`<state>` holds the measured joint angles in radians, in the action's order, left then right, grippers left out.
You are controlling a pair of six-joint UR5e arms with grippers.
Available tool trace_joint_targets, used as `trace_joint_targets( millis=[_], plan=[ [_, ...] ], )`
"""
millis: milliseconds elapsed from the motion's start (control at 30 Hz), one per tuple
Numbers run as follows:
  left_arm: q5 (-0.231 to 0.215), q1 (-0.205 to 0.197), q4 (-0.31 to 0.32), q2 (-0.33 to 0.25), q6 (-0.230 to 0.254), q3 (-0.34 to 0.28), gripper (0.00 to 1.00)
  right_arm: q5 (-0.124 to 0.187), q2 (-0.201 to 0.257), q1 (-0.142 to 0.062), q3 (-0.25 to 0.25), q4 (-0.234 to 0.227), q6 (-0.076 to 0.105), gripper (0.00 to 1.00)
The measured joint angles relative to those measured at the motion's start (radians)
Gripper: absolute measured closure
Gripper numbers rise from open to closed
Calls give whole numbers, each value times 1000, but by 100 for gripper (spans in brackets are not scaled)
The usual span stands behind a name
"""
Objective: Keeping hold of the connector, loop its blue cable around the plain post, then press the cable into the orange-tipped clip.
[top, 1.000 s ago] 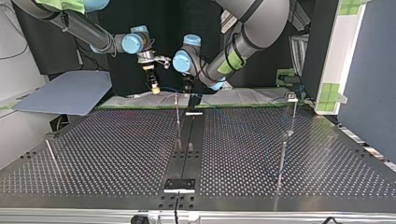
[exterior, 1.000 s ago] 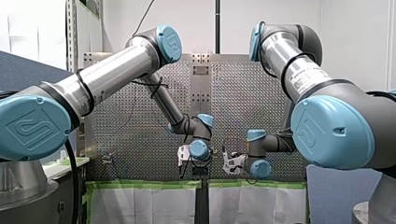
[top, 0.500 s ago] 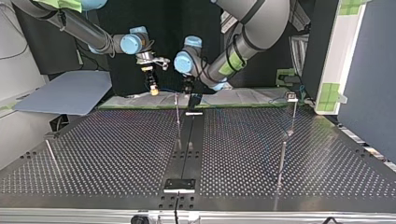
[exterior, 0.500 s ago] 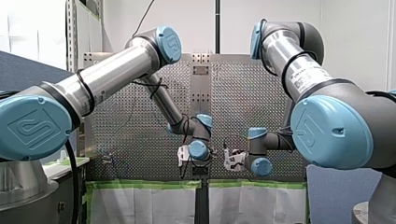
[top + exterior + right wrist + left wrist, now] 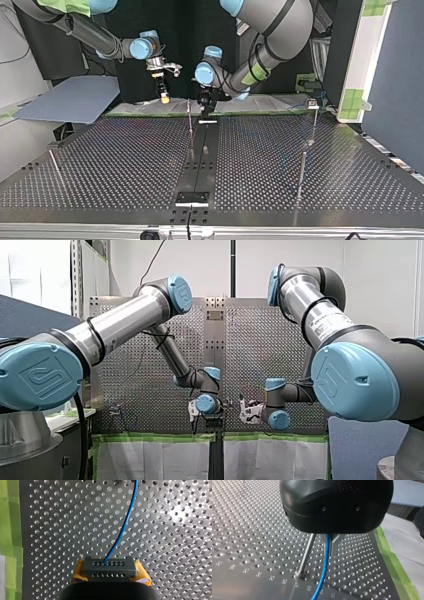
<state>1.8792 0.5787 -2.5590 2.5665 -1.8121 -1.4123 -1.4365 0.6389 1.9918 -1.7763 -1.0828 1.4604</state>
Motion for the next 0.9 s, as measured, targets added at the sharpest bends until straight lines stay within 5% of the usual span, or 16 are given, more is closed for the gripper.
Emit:
trace_joint_targets(
  millis=[367, 900],
  plan=[
    [-47, -35, 8, 1, -23, 3, 98, -1, -10, -3, 40, 4, 32, 100],
    [-87, -61, -23, 46, -41, 61, 98, -7, -13, -22, 82, 9, 35, 100]
  ],
)
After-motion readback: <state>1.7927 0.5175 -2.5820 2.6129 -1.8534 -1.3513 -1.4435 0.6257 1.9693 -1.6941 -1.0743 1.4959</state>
